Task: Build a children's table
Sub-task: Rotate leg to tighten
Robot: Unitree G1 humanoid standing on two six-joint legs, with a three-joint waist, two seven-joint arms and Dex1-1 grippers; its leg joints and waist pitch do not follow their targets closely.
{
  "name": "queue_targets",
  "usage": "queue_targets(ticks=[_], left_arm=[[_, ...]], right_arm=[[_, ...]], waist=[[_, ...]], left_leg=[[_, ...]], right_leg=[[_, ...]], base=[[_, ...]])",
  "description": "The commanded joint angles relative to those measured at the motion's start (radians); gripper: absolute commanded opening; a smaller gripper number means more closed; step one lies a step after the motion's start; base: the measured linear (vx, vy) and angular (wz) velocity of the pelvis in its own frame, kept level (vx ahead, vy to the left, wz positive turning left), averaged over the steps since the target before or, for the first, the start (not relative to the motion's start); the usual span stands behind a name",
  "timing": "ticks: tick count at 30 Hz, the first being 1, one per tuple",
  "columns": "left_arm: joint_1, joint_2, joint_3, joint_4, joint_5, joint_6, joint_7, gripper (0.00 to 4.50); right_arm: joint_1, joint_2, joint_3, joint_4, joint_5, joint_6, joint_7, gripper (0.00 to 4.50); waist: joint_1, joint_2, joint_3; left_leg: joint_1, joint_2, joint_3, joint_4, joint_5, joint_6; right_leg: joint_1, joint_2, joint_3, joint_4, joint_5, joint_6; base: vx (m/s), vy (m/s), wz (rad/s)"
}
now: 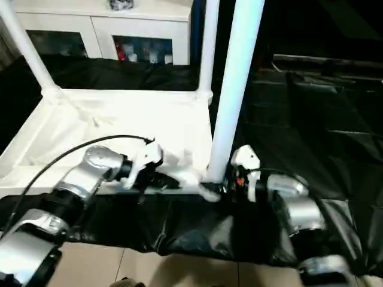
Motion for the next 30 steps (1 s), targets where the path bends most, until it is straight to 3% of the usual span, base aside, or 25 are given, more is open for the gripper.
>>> queue_targets(ticks=[1,2,4,6,9,10,11,13,17,19,20,23,30], left_arm=[[-0.049,-0.065,0.041,-0.001,-0.008,0.023,0.163,0.0],[-0.057,-0.088,0.043,0.009,-0.005,0.033,0.209,0.0],[-0.062,-0.106,0.041,0.016,-0.002,0.04,0.237,0.0],[-0.072,-0.14,0.04,0.028,0.005,0.055,0.293,0.0],[-0.078,-0.174,0.035,0.034,0.014,0.065,0.334,0.0],[-0.078,-0.189,0.033,0.034,0.019,0.069,0.348,0.0],[-0.072,-0.204,0.021,0.028,0.029,0.066,0.345,0.0],[-0.064,-0.205,0.007,0.02,0.032,0.058,0.329,0.0],[-0.049,-0.173,0.003,0.006,0.024,0.027,0.278,0.0],[-0.047,-0.165,0.005,0.005,0.022,0.022,0.267,0.0],[-0.043,-0.156,0.006,0.004,0.021,0.016,0.255,0.0],[-0.034,-0.134,0.005,0.002,0.021,-0.001,0.22,0.0],[-0.015,-0.069,0.0,-0.017,0.002,-0.039,0.086,0.0]], right_arm=[[0.019,0.081,0.055,0.039,-0.04,0.002,-0.102,2.5],[0.006,0.122,0.043,0.067,-0.05,0.01,-0.19,2.5],[-0.007,0.153,0.037,0.086,-0.059,0.017,-0.254,2.5],[-0.034,0.209,0.032,0.12,-0.078,0.026,-0.36,2.5],[-0.066,0.269,0.028,0.149,-0.088,0.034,-0.442,2.5],[-0.08,0.293,0.033,0.161,-0.1,0.027,-0.471,2.85],[-0.098,0.316,0.052,0.171,-0.139,-0.005,-0.521,2.85],[-0.107,0.321,0.054,0.17,-0.149,-0.025,-0.547,3.2],[-0.088,0.288,0.033,0.131,-0.127,-0.014,-0.514,3.49],[-0.083,0.275,0.025,0.121,-0.123,-0.017,-0.507,3.67],[-0.077,0.262,0.015,0.111,-0.116,-0.019,-0.493,3.7],[-0.061,0.227,0.002,0.088,-0.093,-0.015,-0.429,3.93],[-0.005,0.108,0.049,-0.005,-0.049,0.005,-0.131,3.93]], waist=[[-0.006,-0.016,-0.058],[-0.011,-0.009,-0.058],[-0.02,-0.012,-0.056],[-0.031,-0.005,-0.055],[-0.038,-0.007,-0.058],[-0.041,-0.004,-0.058],[-0.041,-0.005,-0.059],[-0.043,-0.006,-0.06],[-0.043,-0.004,-0.062],[-0.043,-0.004,-0.064],[-0.044,-0.009,-0.063],[-0.041,-0.006,-0.063],[-0.036,-0.01,-0.066]], left_leg=[[0.015,0.035,-0.019,-0.075,-0.286,0.023],[0.015,0.035,-0.022,-0.079,-0.298,0.013],[0.016,0.033,-0.023,-0.081,-0.325,0.004],[0.017,0.032,-0.023,-0.081,-0.342,-0.003],[0.016,0.029,-0.025,-0.08,-0.349,-0.001],[0.015,0.029,-0.024,-0.08,-0.344,0.003],[0.013,0.029,-0.024,-0.081,-0.341,0.005],[0.012,0.029,-0.024,-0.081,-0.333,0.009],[0.01,0.03,-0.02,-0.08,-0.306,0.031],[0.008,0.03,-0.02,-0.079,-0.294,0.034],[0.007,0.03,-0.018,-0.078,-0.291,0.04],[0.007,0.031,-0.019,-0.077,-0.284,0.05],[0.004,0.034,-0.015,-0.071,-0.216,0.091]], right_leg=[[0.041,-0.06,0.035,-0.089,-0.407,-0.188],[0.039,-0.058,0.036,-0.089,-0.413,-0.176],[0.038,-0.056,0.035,-0.093,-0.432,-0.165],[0.033,-0.055,0.037,-0.095,-0.43,-0.165],[0.035,-0.055,0.035,-0.097,-0.435,-0.161],[0.035,-0.054,0.036,-0.097,-0.415,-0.164],[0.036,-0.054,0.036,-0.096,-0.404,-0.166],[0.037,-0.054,0.037,-0.093,-0.384,-0.17],[0.042,-0.051,0.038,-0.087,-0.298,-0.195],[0.044,-0.052,0.039,-0.083,-0.28,-0.199],[0.044,-0.052,0.038,-0.084,-0.275,-0.203],[0.046,-0.053,0.039,-0.084,-0.271,-0.205],[0.053,-0.053,0.038,-0.072,-0.163,-0.248]], base=[[0.0,0.0,0.0],[0.0,0.0,0.0],[0.0,0.0,0.0],[0.0,0.0,0.0],[0.0,0.0,0.0],[0.0,0.0,0.0],[0.0,0.0,0.0],[0.0,0.0,0.0],[0.0,0.0,0.0],[0.0,0.0,0.0],[0.0,0.0,0.0],[0.0,0.0,0.0],[0.0,0.0,0.0]])
